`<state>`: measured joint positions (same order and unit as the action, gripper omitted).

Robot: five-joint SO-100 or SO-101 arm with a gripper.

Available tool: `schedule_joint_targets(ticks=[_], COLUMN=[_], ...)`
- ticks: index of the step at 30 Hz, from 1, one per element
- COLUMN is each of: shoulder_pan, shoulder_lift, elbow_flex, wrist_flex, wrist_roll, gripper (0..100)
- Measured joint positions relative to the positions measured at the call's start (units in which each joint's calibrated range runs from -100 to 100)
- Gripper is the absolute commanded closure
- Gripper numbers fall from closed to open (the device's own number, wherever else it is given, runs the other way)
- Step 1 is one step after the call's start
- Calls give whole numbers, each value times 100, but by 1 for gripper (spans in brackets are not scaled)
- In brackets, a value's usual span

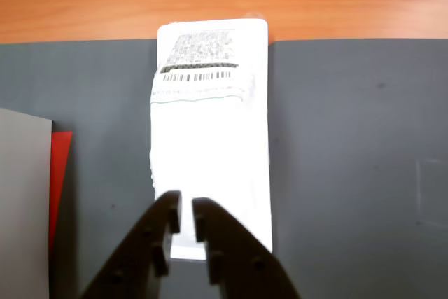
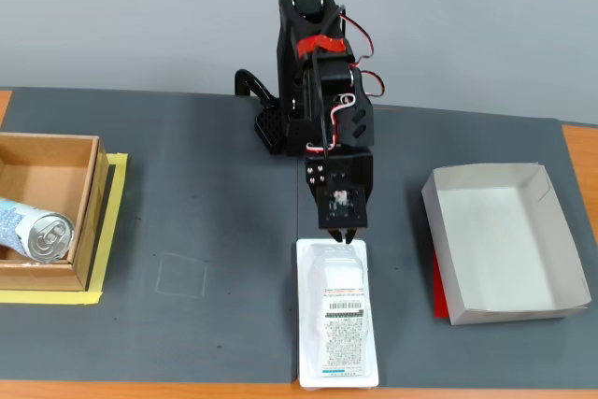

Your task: Pick the sandwich and put it in the gray box

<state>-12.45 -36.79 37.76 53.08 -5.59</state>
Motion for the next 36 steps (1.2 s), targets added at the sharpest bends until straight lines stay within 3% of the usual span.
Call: schedule_joint_targets(ticks=[19,29,36], shoulder_pan=[-44,-324,-317], shoulder_lift=[850,850,850], elbow_flex=[-431,-431,-431], wrist_flex=[0,286,286], wrist_roll=[0,-10,0], gripper=[97,63,59])
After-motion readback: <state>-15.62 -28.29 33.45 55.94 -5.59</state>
